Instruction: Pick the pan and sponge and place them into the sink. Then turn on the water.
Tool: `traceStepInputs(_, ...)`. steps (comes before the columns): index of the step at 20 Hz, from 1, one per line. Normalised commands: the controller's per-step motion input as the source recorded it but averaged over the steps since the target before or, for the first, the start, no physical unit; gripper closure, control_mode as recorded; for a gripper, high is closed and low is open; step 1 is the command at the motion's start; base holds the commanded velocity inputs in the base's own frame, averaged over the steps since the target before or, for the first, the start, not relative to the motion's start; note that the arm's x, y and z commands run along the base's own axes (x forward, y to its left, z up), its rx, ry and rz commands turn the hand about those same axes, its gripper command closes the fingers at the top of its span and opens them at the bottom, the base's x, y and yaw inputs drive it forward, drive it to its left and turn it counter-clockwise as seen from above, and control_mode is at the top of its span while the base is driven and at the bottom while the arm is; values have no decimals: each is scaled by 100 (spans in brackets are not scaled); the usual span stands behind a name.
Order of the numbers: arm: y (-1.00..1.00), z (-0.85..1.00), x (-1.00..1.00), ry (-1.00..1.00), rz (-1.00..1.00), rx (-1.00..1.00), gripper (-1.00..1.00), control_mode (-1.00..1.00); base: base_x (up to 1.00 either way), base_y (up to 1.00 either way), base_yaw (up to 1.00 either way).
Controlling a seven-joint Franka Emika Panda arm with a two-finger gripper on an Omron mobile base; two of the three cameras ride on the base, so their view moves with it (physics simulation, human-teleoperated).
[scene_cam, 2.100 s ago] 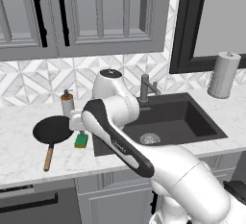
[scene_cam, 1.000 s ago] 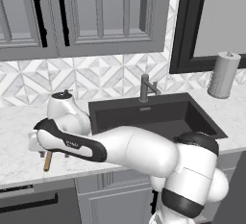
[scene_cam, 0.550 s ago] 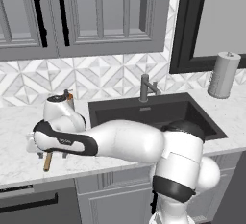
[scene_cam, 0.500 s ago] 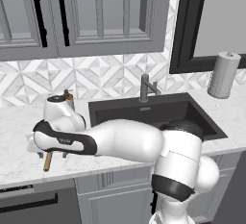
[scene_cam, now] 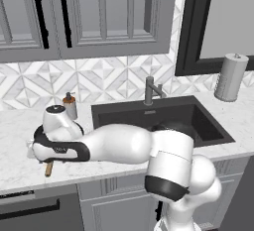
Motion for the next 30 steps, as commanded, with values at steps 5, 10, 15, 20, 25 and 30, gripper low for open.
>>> traceStepInputs(5, 21, -26, 31, 0, 0, -1, -100, -100, 0, 0, 0)
traceStepInputs(10, 27, -27, 22, 0, 0, -3, -100, -100, 0, 0, 0)
traceStepInputs(15, 24, -33, 17, 0, 0, -3, -100, -100, 0, 0, 0)
traceStepInputs(20, 8, -44, 6, 0, 0, 0, -100, -100, 0, 0, 0)
traceStepInputs(25, 5, -53, 0, -2, 0, 0, 100, -100, 0, 0, 0)
traceStepInputs(30, 8, -53, 0, -6, 0, 0, 100, -100, 0, 0, 0)
